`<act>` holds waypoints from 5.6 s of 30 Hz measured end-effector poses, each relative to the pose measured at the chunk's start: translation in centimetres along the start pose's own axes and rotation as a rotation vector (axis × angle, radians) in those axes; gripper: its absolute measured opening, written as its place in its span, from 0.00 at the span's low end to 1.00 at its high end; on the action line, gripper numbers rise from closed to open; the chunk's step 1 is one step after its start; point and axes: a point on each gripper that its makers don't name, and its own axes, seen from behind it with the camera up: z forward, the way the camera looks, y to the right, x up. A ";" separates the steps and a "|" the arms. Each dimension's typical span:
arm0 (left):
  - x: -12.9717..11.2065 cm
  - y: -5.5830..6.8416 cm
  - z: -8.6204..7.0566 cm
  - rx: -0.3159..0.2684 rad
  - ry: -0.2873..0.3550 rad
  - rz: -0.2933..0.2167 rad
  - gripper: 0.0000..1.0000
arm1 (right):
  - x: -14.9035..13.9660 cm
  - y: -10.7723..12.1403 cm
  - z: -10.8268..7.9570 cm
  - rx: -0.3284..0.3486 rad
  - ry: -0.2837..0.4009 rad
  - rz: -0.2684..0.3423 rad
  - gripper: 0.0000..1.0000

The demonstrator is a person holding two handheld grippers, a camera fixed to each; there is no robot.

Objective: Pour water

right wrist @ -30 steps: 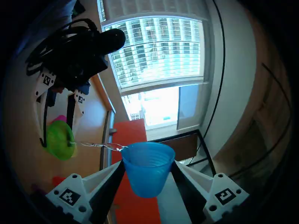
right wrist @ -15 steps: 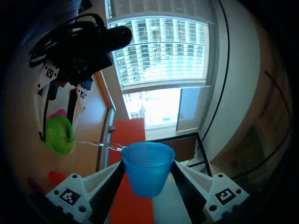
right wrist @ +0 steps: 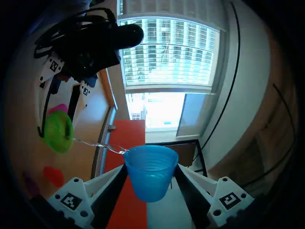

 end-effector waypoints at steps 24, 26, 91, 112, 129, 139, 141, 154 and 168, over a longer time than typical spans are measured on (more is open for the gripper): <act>0.3 -0.1 0.4 0.003 0.001 -0.006 0.87 | 0.8 1.3 -0.8 -0.027 -0.001 -0.173 0.88; 0.3 -0.2 0.4 0.006 0.003 -0.007 0.87 | 1.1 1.2 -0.8 -0.030 0.001 -0.188 0.88; 2.7 0.1 -1.1 0.057 0.028 0.028 0.87 | 5.9 -3.0 -3.3 0.177 0.078 1.456 0.88; 2.0 -1.0 -2.6 0.105 -0.001 0.030 0.87 | 3.2 -3.7 -6.4 0.138 0.031 1.450 0.88; 1.0 -1.4 -3.4 0.116 -0.044 0.033 0.87 | 2.4 -5.1 -8.4 0.137 0.023 1.460 0.89; -0.4 -1.4 -3.7 0.109 -0.081 0.029 0.87 | 3.3 -9.1 -8.8 0.219 0.006 1.471 0.89; -0.6 -1.5 -3.8 0.108 -0.089 0.033 0.87 | 3.4 -10.0 -8.9 0.234 -0.005 1.466 0.89; -3.1 -1.7 -4.8 0.104 -0.150 0.022 0.87 | 3.9 -15.0 -9.6 0.338 -0.055 1.463 0.89; -6.6 -0.9 -4.8 0.078 -0.229 0.002 0.87 | 4.4 -19.5 -9.9 0.427 -0.110 1.425 0.90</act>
